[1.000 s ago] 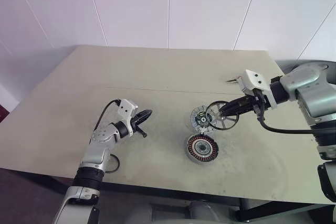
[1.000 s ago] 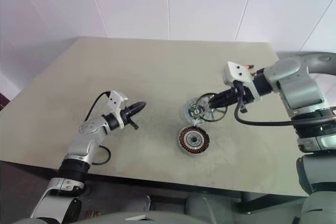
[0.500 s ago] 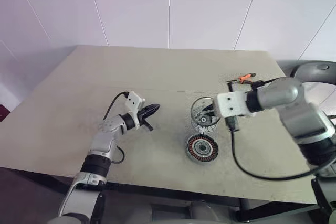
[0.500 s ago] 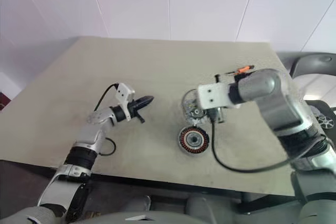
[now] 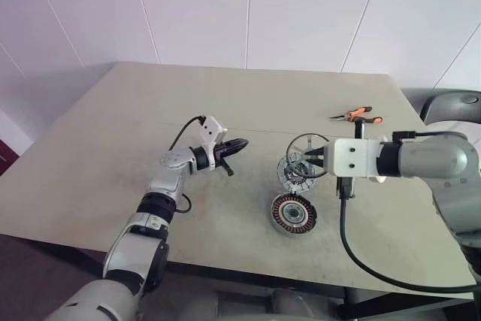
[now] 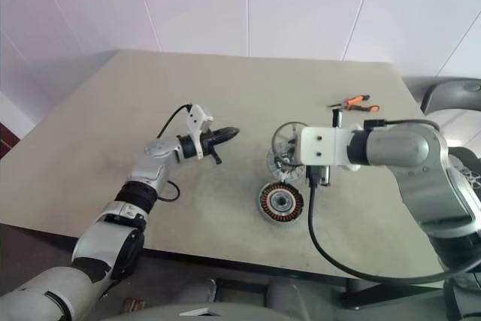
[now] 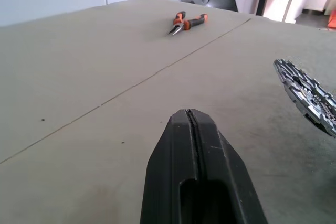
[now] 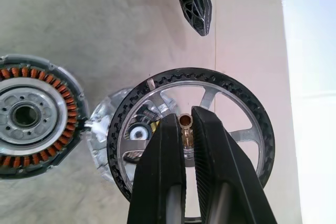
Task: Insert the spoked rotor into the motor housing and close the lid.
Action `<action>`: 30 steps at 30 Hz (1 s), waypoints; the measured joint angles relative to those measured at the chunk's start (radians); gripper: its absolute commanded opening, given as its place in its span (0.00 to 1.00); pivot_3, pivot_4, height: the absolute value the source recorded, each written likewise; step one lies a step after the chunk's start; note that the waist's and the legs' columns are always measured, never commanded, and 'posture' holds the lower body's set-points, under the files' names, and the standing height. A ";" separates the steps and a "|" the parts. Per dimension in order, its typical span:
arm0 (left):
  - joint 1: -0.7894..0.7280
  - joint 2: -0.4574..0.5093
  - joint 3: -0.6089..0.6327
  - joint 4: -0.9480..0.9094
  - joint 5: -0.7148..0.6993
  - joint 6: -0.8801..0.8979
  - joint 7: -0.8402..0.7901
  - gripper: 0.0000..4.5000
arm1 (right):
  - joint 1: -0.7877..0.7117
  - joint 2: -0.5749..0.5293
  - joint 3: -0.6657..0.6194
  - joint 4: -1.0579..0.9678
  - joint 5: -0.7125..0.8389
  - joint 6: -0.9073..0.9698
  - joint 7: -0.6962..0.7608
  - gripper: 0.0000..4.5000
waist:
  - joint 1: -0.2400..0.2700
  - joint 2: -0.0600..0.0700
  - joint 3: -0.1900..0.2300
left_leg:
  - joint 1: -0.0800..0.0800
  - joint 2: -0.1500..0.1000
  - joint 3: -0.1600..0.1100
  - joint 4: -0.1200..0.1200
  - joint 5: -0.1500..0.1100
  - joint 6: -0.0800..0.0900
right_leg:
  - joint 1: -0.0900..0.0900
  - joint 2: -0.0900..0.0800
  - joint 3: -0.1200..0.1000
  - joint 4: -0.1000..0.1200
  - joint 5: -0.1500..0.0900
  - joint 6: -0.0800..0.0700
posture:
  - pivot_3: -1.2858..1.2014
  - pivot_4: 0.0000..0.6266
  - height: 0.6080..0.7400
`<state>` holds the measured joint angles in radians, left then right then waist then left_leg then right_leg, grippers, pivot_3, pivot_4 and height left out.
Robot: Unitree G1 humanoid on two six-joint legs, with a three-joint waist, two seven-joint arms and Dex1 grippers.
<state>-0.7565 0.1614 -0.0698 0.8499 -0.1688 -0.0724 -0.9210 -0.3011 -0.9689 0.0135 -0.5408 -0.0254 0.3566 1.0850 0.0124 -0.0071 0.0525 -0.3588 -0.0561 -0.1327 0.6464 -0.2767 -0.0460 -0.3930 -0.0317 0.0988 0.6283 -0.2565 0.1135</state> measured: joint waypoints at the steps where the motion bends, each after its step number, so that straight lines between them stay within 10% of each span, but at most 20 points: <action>1: -0.009 -0.006 -0.001 0.022 0.006 -0.006 -0.007 0.00 | 0.022 0.000 -0.015 -0.022 -0.001 0.000 -0.011 0.00 | 0.001 0.000 0.000 | 0.000 0.000 0.000 0.000 0.000 0.000 | 0.000 0.000 0.000 0.000 0.000 0.000 | 0.52 0.00 1.00; 30: -0.305 -0.024 0.026 0.339 0.073 -0.136 -0.078 0.00 | -0.071 0.029 0.100 -0.066 -0.320 -0.101 -0.270 0.00 | 0.000 -0.005 0.003 | 0.001 0.000 0.000 0.001 0.000 0.000 | 0.001 0.000 0.000 0.001 0.000 0.001 | 0.52 0.00 1.00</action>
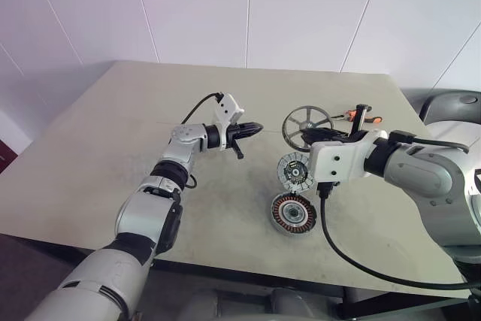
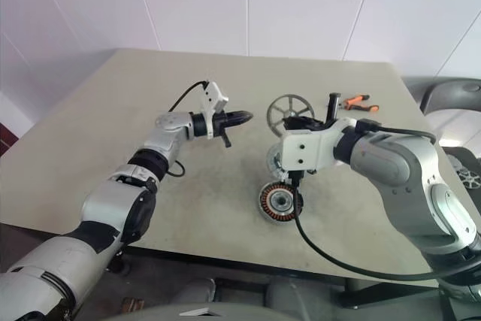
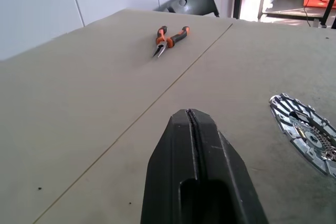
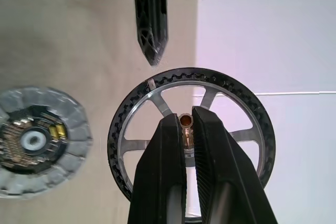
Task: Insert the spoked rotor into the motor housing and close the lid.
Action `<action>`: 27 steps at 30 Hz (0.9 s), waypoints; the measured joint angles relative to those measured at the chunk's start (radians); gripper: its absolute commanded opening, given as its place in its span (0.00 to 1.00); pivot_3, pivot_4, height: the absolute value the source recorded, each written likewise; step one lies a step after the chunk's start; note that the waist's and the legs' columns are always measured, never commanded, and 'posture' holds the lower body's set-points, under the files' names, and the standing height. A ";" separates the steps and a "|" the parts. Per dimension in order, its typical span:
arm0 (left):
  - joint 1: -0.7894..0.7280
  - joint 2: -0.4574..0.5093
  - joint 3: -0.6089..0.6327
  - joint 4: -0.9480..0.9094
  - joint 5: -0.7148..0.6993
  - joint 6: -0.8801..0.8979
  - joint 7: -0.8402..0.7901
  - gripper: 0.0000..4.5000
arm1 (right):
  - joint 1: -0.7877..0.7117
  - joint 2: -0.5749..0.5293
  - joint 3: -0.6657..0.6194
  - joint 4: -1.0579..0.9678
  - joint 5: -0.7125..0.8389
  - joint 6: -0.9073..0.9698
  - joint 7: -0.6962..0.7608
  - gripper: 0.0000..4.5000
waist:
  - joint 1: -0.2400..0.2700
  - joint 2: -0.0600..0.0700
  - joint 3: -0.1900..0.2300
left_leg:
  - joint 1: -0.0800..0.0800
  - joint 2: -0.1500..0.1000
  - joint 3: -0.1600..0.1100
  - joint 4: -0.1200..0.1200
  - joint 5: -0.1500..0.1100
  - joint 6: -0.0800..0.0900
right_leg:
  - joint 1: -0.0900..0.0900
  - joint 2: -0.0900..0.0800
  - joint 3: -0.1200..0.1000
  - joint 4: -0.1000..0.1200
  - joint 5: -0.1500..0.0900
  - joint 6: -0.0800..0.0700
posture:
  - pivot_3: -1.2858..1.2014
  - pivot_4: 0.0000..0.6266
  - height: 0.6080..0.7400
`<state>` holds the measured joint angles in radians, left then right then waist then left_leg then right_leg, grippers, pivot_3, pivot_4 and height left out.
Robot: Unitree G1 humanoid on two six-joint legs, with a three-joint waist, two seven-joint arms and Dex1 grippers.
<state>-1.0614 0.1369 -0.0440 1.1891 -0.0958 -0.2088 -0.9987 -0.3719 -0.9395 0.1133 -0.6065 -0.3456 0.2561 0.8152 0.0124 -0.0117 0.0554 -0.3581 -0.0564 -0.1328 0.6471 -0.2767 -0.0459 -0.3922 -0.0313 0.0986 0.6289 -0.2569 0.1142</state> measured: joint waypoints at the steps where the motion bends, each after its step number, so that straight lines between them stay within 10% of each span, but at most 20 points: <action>1: -0.007 0.000 0.000 0.007 0.000 -0.003 0.000 0.00 | -0.005 0.000 0.000 0.006 -0.010 -0.006 -0.006 0.00 | 0.000 0.000 0.000 | 0.000 0.000 0.000 0.000 0.000 0.000 | 0.000 0.000 0.000 0.000 0.000 0.000 | 0.52 0.00 1.00; 17: -0.052 -0.016 0.017 0.050 0.027 -0.015 -0.001 0.00 | 0.043 -0.004 -0.068 -0.002 -0.058 -0.014 0.001 0.00 | 0.000 0.000 0.000 | 0.000 0.000 0.000 0.000 0.000 0.000 | 0.000 0.000 0.000 0.000 0.001 -0.001 | 0.52 0.00 1.00; 21: -0.055 -0.013 0.021 0.065 0.039 -0.015 0.001 0.00 | 0.219 -0.007 -0.266 0.119 0.092 -0.170 0.011 0.16 | 0.000 -0.003 0.001 | 0.000 -0.004 -0.003 0.000 0.000 0.001 | 0.004 -0.003 -0.002 -0.001 0.001 -0.001 | 0.52 0.00 1.00; 27: -0.059 -0.009 0.022 0.069 0.062 -0.017 0.014 0.00 | 0.383 -0.041 -0.515 -0.105 0.689 0.219 0.308 0.43 | -0.036 0.002 0.001 | 0.001 -0.034 -0.060 0.001 0.005 0.008 | 0.022 -0.035 -0.049 0.003 -0.018 0.016 | 0.52 0.00 1.00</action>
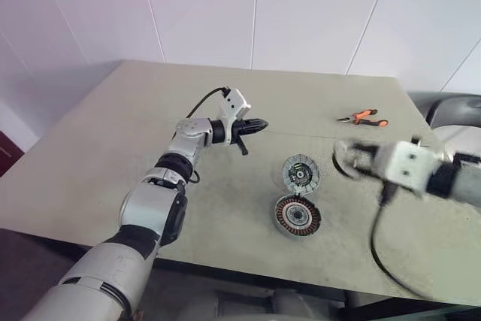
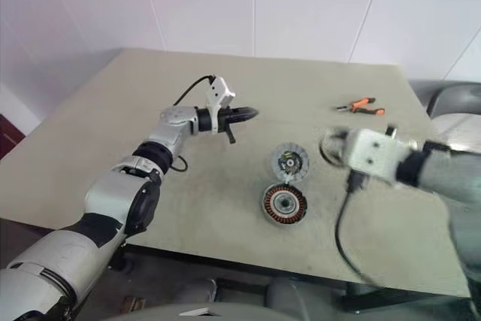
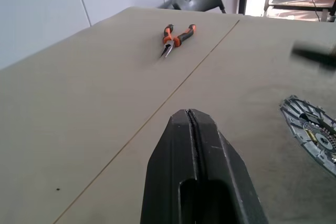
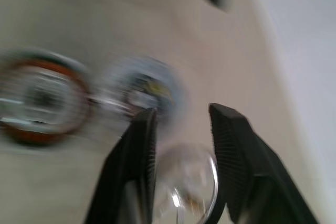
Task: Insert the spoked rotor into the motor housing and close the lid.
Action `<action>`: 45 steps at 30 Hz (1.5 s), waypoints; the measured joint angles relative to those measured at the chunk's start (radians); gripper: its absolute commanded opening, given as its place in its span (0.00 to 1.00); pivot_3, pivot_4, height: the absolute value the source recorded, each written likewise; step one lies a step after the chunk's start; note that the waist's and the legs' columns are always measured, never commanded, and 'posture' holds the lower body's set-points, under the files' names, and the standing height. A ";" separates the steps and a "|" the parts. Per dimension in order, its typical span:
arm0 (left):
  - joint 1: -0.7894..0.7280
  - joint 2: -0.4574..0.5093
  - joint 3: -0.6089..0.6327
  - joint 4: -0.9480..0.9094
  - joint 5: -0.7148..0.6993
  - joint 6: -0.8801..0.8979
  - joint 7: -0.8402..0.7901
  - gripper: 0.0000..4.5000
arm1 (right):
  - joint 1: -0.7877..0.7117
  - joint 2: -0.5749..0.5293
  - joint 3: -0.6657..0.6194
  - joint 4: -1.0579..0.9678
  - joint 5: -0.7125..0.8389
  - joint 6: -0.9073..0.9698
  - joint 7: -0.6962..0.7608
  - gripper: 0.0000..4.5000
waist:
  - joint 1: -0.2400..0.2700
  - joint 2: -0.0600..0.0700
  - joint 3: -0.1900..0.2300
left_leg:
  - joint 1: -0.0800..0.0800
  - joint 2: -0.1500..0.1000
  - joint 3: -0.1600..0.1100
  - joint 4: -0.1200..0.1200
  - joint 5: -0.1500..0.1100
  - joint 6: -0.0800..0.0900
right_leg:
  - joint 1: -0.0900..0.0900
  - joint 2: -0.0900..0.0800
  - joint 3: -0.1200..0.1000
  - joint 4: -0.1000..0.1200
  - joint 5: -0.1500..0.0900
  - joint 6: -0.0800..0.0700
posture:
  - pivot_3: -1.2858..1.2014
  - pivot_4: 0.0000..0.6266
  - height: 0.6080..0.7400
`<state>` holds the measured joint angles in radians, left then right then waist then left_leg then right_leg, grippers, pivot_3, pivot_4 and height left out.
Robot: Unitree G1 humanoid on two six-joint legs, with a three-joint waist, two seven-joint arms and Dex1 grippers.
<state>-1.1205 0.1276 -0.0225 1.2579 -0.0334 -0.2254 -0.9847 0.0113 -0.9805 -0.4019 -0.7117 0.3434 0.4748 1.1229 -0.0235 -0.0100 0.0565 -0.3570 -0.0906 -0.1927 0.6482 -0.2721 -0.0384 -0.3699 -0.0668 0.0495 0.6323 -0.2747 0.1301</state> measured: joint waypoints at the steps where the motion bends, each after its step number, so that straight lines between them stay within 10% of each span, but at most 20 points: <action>1: 0.000 -0.003 0.000 0.000 0.001 0.000 0.001 0.00 | -0.073 0.000 -0.031 0.006 0.062 0.041 -0.017 0.43 | 0.001 0.001 0.000 | 0.000 0.000 0.003 0.000 0.000 -0.001 | -0.001 -0.001 0.002 0.000 0.001 -0.001 | 0.52 0.00 1.00; 9: 0.082 -0.006 0.014 -0.022 -0.001 -0.005 0.005 0.00 | -0.550 0.020 0.090 0.273 0.183 0.157 -0.206 0.43 | 0.014 0.001 0.000 | -0.003 0.001 0.009 -0.004 0.000 -0.001 | -0.007 -0.002 0.006 -0.002 0.004 -0.006 | 0.52 0.00 1.00; 15: 0.257 0.019 0.040 -0.146 -0.025 0.001 0.027 0.00 | -0.235 0.087 0.276 0.445 -0.016 -0.034 -0.207 0.43 | 0.036 -0.006 -0.007 | -0.023 -0.006 0.021 0.000 0.001 -0.007 | -0.039 -0.016 0.006 0.017 0.004 -0.005 | 0.52 0.00 1.00; 45: 0.675 0.028 0.003 -0.772 -0.087 0.260 0.204 0.00 | -0.500 -0.067 0.558 0.876 -0.253 -0.039 0.113 0.43 | 0.037 -0.005 -0.007 | -0.001 -0.001 0.030 0.000 -0.002 0.001 | -0.019 -0.015 0.004 0.012 0.005 -0.008 | 0.52 0.00 1.00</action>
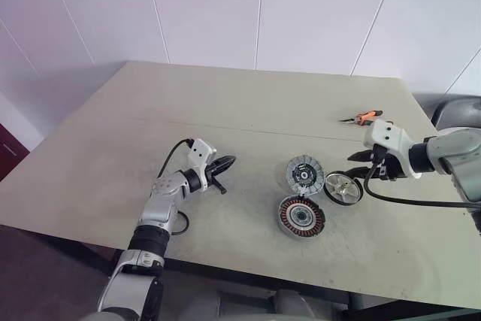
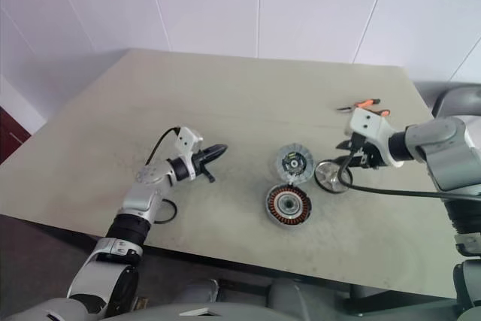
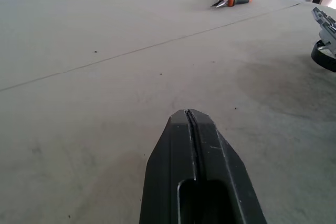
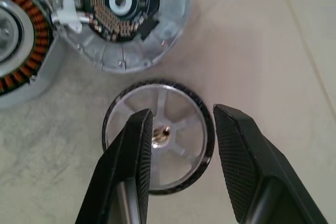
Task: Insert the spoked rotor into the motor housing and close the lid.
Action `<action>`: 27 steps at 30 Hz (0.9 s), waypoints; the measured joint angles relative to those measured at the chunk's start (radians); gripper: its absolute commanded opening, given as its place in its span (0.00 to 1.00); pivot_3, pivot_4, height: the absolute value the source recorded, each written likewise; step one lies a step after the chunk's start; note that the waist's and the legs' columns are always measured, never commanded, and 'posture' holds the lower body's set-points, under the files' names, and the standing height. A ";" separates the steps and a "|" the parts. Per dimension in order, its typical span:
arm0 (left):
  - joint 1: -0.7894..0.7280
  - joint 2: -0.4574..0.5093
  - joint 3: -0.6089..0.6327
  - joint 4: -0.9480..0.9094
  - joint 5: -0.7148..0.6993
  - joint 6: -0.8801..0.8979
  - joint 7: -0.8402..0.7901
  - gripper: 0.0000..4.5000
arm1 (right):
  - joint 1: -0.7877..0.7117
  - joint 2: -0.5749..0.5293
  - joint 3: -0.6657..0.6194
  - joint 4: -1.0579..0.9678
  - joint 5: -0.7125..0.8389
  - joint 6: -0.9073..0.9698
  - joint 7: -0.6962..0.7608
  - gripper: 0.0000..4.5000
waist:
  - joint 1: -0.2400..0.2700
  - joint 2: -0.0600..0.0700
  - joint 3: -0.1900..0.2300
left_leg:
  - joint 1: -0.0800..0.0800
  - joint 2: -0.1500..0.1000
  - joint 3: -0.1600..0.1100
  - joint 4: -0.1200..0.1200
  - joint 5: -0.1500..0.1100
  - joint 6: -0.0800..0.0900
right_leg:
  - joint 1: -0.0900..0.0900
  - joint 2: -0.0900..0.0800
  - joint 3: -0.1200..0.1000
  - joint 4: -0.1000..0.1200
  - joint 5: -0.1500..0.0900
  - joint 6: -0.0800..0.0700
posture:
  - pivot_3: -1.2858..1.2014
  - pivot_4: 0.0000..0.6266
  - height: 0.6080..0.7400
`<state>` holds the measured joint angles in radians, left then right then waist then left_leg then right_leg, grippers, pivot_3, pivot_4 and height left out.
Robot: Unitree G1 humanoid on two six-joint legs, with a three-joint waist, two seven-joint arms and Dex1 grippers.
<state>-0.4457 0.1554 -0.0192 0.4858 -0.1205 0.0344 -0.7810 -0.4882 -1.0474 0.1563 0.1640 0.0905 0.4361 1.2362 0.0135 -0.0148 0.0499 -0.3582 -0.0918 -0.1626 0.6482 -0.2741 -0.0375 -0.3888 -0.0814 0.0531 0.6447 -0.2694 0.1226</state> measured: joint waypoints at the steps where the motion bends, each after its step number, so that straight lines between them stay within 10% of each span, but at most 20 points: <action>1: 0.000 0.000 -0.001 0.000 0.000 0.000 0.001 0.00 | -0.002 0.000 0.011 0.012 -0.018 -0.008 -0.004 0.43 | 0.000 0.000 0.000 | 0.000 0.000 0.000 0.000 0.000 0.000 | 0.000 0.000 0.000 0.000 0.000 0.000 | 0.52 0.00 1.00; 27: 0.021 0.000 -0.006 -0.038 -0.006 0.006 0.036 0.00 | -0.057 0.125 0.113 0.252 -0.248 -0.135 -0.113 0.39 | -0.001 0.000 -0.001 | 0.002 0.000 0.000 0.000 0.000 0.000 | 0.001 0.000 0.000 0.000 0.000 0.000 | 0.52 0.00 1.00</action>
<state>-0.4249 0.1559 -0.0252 0.4483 -0.1261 0.0402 -0.7449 -0.5449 -0.9219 0.2691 0.4160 -0.1578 0.3009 1.1235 0.0124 -0.0148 0.0494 -0.3563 -0.0917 -0.1621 0.6481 -0.2741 -0.0376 -0.3875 -0.0810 0.0534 0.6450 -0.2693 0.1225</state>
